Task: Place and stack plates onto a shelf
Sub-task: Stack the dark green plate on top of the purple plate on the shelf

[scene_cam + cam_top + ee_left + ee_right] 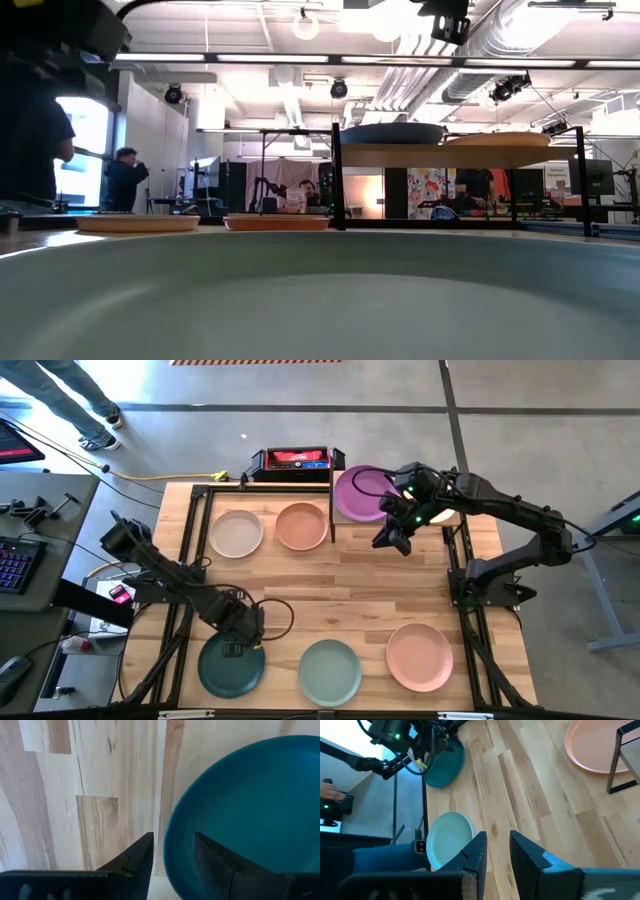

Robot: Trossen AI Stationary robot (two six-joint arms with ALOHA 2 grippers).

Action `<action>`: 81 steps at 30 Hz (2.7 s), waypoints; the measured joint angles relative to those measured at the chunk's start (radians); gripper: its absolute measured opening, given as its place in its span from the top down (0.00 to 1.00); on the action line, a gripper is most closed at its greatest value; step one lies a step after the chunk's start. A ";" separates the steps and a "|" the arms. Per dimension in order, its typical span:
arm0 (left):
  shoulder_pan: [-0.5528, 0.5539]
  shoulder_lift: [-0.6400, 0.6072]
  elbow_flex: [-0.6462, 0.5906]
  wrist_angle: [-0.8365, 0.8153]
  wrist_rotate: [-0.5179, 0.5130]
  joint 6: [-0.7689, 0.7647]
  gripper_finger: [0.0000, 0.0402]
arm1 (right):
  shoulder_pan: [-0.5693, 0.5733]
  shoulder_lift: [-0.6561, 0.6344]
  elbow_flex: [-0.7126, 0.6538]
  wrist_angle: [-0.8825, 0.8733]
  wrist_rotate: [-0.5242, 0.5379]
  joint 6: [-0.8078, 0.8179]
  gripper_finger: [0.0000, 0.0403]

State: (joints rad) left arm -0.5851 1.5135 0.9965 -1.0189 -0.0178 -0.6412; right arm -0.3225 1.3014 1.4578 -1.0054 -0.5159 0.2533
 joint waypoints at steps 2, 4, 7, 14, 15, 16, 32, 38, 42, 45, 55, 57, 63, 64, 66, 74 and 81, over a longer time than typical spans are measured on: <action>0.000 0.000 -0.019 0.014 0.007 0.006 0.68 | 0.003 0.000 0.000 0.000 0.001 0.000 0.84; 0.000 0.002 -0.036 0.040 0.010 0.016 0.68 | 0.003 0.000 0.000 0.000 0.001 0.001 0.84; 0.000 0.002 -0.062 0.061 0.010 0.015 0.68 | 0.003 0.000 0.000 0.000 0.001 0.011 0.84; 0.001 0.003 -0.116 0.114 0.012 0.006 0.68 | 0.003 0.000 0.000 0.000 0.002 0.019 0.84; 0.001 0.003 -0.125 0.124 0.015 0.006 0.68 | 0.003 0.000 0.000 0.000 0.002 0.022 0.84; 0.001 0.003 -0.135 0.137 0.018 0.006 0.68 | 0.003 0.000 0.000 0.000 0.002 0.027 0.84; 0.001 0.003 -0.218 0.257 0.044 -0.025 0.68 | 0.003 0.000 0.000 0.005 0.045 0.057 0.84; 0.001 0.003 -0.218 0.263 0.044 -0.036 0.72 | 0.003 0.000 0.000 0.016 0.045 0.060 0.84; 0.001 0.003 -0.218 0.279 0.046 -0.039 0.83 | 0.003 0.000 0.000 0.030 0.045 0.060 0.84; 0.002 0.003 -0.217 0.293 0.066 -0.060 0.93 | 0.003 0.000 0.000 0.031 0.045 0.060 0.84; 0.002 0.000 -0.215 0.293 0.110 -0.126 0.99 | 0.003 0.000 0.000 0.031 0.046 0.054 0.84; 0.002 0.000 -0.215 0.292 0.124 -0.140 0.99 | 0.003 0.000 0.000 0.031 0.046 0.053 0.84; 0.002 -0.026 -0.192 0.251 0.143 -0.206 1.00 | 0.003 0.000 0.000 0.030 0.046 0.060 0.84; 0.002 -0.032 -0.182 0.240 0.141 -0.213 1.00 | 0.005 0.001 0.000 0.030 0.046 0.060 0.84; 0.006 -0.044 -0.163 0.221 0.133 -0.222 1.00 | 0.011 0.001 0.000 0.030 0.047 0.060 0.84; 0.042 -0.116 -0.065 0.096 0.062 -0.255 1.00 | 0.057 0.001 0.000 0.029 0.047 0.060 0.84; 0.098 -0.161 0.031 0.011 -0.052 -0.300 1.00 | 0.105 0.001 0.000 0.027 0.099 0.052 0.84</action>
State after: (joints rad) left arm -0.4866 1.3525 1.0277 -1.0081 -0.0698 -0.9417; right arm -0.2174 1.3022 1.4578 -0.9779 -0.4168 0.3058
